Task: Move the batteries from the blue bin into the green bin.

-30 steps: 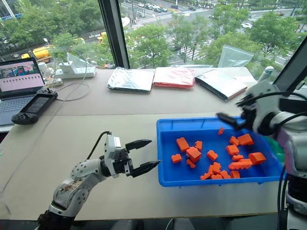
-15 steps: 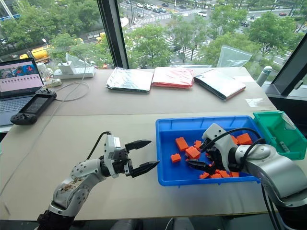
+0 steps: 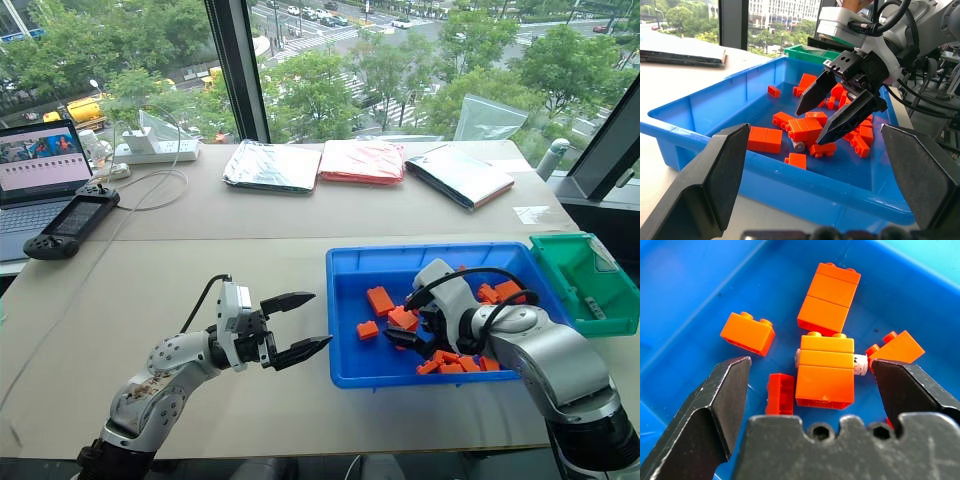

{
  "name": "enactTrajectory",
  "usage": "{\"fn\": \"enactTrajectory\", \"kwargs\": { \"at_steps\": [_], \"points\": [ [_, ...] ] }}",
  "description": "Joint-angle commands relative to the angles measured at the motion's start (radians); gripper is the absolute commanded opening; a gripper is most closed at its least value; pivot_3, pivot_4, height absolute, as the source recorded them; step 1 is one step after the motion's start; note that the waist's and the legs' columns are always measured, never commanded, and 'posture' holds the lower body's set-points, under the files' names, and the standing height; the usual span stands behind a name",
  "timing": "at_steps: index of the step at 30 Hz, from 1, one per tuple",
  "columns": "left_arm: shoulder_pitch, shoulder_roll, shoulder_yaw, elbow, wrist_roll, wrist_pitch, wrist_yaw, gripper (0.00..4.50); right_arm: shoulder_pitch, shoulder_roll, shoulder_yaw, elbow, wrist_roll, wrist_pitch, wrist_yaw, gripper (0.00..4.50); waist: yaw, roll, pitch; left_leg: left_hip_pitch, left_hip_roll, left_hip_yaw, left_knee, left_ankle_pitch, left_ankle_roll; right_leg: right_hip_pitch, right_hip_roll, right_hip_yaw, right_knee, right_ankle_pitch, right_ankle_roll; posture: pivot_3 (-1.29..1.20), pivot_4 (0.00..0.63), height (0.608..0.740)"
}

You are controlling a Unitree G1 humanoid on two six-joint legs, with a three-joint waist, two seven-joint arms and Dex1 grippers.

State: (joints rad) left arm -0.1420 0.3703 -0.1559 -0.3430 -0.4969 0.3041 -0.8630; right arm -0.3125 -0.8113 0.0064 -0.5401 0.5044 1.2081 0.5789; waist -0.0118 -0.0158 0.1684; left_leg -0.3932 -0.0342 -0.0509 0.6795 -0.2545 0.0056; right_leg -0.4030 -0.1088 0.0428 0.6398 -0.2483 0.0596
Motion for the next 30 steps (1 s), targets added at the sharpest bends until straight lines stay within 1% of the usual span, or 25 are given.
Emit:
{"fn": "enactTrajectory", "kwargs": {
  "at_steps": [1, 3, 4, 5, 7, 8, 12, 15, 18, 22, 24, 25, 26, 28, 30],
  "points": [
    [-0.001, 0.001, 0.005, -0.021, -0.006, -0.012, -0.002, 4.5, -0.013, 0.001, 0.009, -0.005, -0.012, -0.007, -0.014, 3.79, 0.0, 0.0, 0.0, 0.0, 0.0, 0.0, 0.0, 0.0, 0.0, 0.0, 0.0, 0.0, 0.0, 0.0, 0.0, 0.0, 0.15, 0.74],
    [-0.001, 0.001, 0.005, -0.021, -0.007, -0.012, -0.003, 4.5, -0.014, 0.009, 0.007, -0.002, -0.013, -0.011, -0.02, 3.1, 0.0, 0.0, 0.0, 0.0, 0.0, 0.0, 0.0, 0.0, 0.0, 0.0, 0.0, 0.0, 0.0, 0.0, 0.0, 0.0, 0.15, 0.74],
    [-0.002, 0.002, 0.005, -0.02, -0.007, -0.011, -0.004, 4.5, -0.015, 0.011, 0.005, -0.002, -0.013, -0.012, -0.022, 2.85, 0.0, 0.0, 0.0, 0.0, 0.0, 0.0, 0.0, 0.0, 0.0, 0.0, 0.0, 0.0, 0.0, 0.0, 0.0, 0.0, 0.15, 0.74],
    [-0.002, 0.002, 0.005, -0.02, -0.007, -0.011, -0.004, 4.5, -0.016, 0.013, -0.004, -0.001, -0.013, -0.012, -0.025, 2.39, 0.0, 0.0, 0.0, 0.0, 0.0, 0.0, 0.0, 0.0, 0.0, 0.0, 0.0, 0.0, 0.0, 0.0, 0.0, 0.0, 0.15, 0.74],
    [-0.003, 0.002, 0.005, -0.02, -0.007, -0.01, -0.004, 4.5, -0.018, 0.016, -0.023, 0.001, -0.006, -0.008, -0.026, 1.7, 0.0, 0.0, 0.0, 0.0, 0.0, 0.0, 0.0, 0.0, 0.0, 0.0, 0.0, 0.0, 0.0, 0.0, 0.0, 0.0, 0.15, 0.74],
    [-0.003, 0.003, 0.005, -0.021, -0.008, -0.01, -0.004, 4.5, -0.025, 0.01, -0.051, -0.003, 0.006, -0.003, -0.019, 1.48, 0.0, 0.0, 0.0, 0.0, 0.0, 0.0, 0.0, 0.0, 0.0, 0.0, 0.0, 0.0, 0.0, 0.0, 0.0, 0.0, 0.15, 0.74],
    [-0.003, 0.005, 0.006, -0.022, -0.008, -0.009, -0.005, 4.5, -0.048, -0.019, -0.174, -0.015, 0.061, 0.018, 0.018, 1.45, 0.0, 0.0, 0.0, 0.0, 0.0, 0.0, 0.0, 0.0, 0.0, 0.0, 0.0, 0.0, 0.0, 0.0, 0.0, 0.0, 0.15, 0.74],
    [-0.003, 0.006, 0.006, -0.022, -0.009, -0.008, -0.006, 4.5, -0.048, -0.082, -0.256, 0.017, 0.061, 0.007, 0.036, 1.45, 0.001, 0.0, 0.0, 0.0, 0.0, 0.0, 0.0, 0.0, 0.0, 0.0, 0.0, 0.0, 0.0, 0.0, 0.0, 0.0, 0.15, 0.74],
    [-0.003, 0.007, 0.005, -0.021, -0.011, -0.007, -0.007, 4.5, -0.034, -0.13, -0.293, 0.087, 0.018, -0.014, 0.013, 1.45, 0.002, 0.0, 0.0, 0.0, 0.0, 0.0, 0.0, 0.0, 0.0, 0.0, 0.0, 0.0, -0.001, 0.0, 0.0, 0.0, 0.15, 0.74],
    [-0.006, 0.006, 0.002, -0.019, -0.01, -0.007, -0.007, 4.5, 0.004, -0.155, -0.283, 0.191, -0.083, -0.071, -0.064, 1.45, 0.002, -0.001, 0.0, 0.0, 0.0, 0.001, 0.0, 0.0, 0.0, 0.0, 0.0, 0.0, 0.0, 0.0, 0.0, 0.0, 0.15, 0.74],
    [-0.007, 0.006, 0.001, -0.018, -0.009, -0.008, -0.007, 4.5, 0.013, -0.145, -0.288, 0.205, -0.097, -0.091, -0.073, 2.45, 0.001, 0.0, 0.0, 0.0, 0.0, 0.001, 0.0, 0.0, 0.0, 0.0, 0.0, 0.0, 0.0, 0.0, 0.0, 0.0, 0.15, 0.74],
    [-0.007, 0.007, 0.001, -0.018, -0.009, -0.007, -0.007, 4.5, 0.018, -0.144, -0.287, 0.206, -0.098, -0.096, -0.07, 2.62, -0.001, 0.0, 0.0, 0.0, 0.0, 0.001, 0.0, 0.0, 0.0, 0.0, 0.0, 0.001, 0.0, 0.0, 0.0, 0.0, 0.15, 0.74],
    [-0.007, 0.007, 0.001, -0.018, -0.01, -0.007, -0.007, 4.5, 0.024, -0.146, -0.283, 0.195, -0.095, -0.102, -0.059, 2.89, -0.003, 0.0, 0.0, 0.0, 0.0, 0.001, 0.0, 0.0, 0.0, -0.001, 0.0, 0.001, 0.0, 0.0, 0.0, 0.0, 0.15, 0.74],
    [-0.006, 0.008, 0.001, -0.018, -0.009, -0.006, -0.007, 4.5, 0.018, -0.141, -0.279, 0.177, -0.091, -0.11, -0.051, 3.54, -0.005, 0.0, 0.0, 0.0, 0.0, 0.001, -0.001, 0.0, 0.0, -0.001, 0.0, 0.001, 0.0, 0.0, 0.0, 0.0, 0.15, 0.74],
    [-0.005, 0.008, 0.0, -0.019, -0.009, -0.005, -0.007, 4.5, 0.001, -0.143, -0.269, 0.157, -0.081, -0.124, -0.035, 4.42, -0.004, 0.0, 0.0, 0.0, 0.0, 0.001, -0.001, 0.0, 0.0, 0.0, 0.0, 0.001, 0.0, 0.0, 0.0, 0.0, 0.15, 0.74]
  ]
}}
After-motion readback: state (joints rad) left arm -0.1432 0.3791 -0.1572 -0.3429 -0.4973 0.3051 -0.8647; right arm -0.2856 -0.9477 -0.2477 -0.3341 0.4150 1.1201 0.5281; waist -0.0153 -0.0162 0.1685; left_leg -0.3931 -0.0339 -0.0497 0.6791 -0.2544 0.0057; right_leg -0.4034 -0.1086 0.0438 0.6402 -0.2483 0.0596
